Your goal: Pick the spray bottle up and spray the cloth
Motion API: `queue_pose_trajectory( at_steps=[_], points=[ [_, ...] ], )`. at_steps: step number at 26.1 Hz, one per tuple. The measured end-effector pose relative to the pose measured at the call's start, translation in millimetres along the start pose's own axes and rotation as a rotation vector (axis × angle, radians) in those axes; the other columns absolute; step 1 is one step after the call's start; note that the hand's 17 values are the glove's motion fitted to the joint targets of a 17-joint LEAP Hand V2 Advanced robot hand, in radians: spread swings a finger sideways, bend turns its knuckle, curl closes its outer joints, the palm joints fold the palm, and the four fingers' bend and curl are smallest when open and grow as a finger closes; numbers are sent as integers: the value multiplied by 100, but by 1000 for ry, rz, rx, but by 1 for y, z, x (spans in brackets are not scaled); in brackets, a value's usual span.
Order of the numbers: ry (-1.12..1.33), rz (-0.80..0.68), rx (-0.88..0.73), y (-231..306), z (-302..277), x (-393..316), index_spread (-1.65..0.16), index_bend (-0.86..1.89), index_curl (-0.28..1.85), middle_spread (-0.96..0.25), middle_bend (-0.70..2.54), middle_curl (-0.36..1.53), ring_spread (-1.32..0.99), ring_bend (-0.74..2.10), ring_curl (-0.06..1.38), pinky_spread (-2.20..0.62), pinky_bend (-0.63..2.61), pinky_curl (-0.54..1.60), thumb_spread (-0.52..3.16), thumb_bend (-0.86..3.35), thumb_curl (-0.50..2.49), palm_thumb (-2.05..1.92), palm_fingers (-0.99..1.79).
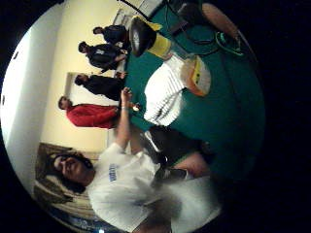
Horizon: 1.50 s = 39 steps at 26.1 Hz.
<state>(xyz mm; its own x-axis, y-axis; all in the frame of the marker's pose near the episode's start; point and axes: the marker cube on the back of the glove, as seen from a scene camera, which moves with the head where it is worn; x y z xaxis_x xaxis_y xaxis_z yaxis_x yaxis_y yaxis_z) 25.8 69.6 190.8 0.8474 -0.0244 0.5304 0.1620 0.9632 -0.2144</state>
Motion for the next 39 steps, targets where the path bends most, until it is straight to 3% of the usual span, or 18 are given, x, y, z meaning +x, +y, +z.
queue_pose_trajectory(
  at_steps=[5,11,15,19,31,36,37,39],
  points=[
    [-279,20,54,-19,23,3,-45,13,28,-15,16,25,-12,31,26,20,35,31,100,4,30,53,51],
    [-453,74,216,-44,36,7,-39,9,26,-19,20,28,-18,45,29,-8,52,32,95,14,38,81,110],
    [-499,83,302,-53,39,9,-34,16,30,-21,31,35,-20,58,38,-19,65,41,80,13,43,89,140],
    [-512,65,345,-62,41,7,-33,30,37,-22,42,41,-21,70,45,-17,80,48,71,16,49,100,147],
    [-567,73,246,-59,47,1,-28,63,55,-24,76,59,-22,100,62,-15,89,62,41,16,61,110,128],
    [-527,73,121,-58,57,3,-30,35,50,-22,62,55,-21,84,57,-20,69,55,61,-5,55,86,75],
    [-529,74,84,-60,61,1,-31,39,52,-21,60,54,-20,79,57,-13,59,54,64,-8,52,80,55],
    [-533,71,19,-65,67,-2,-32,42,53,-18,58,53,-18,71,56,-5,50,54,69,-10,50,72,45]
  ],
)
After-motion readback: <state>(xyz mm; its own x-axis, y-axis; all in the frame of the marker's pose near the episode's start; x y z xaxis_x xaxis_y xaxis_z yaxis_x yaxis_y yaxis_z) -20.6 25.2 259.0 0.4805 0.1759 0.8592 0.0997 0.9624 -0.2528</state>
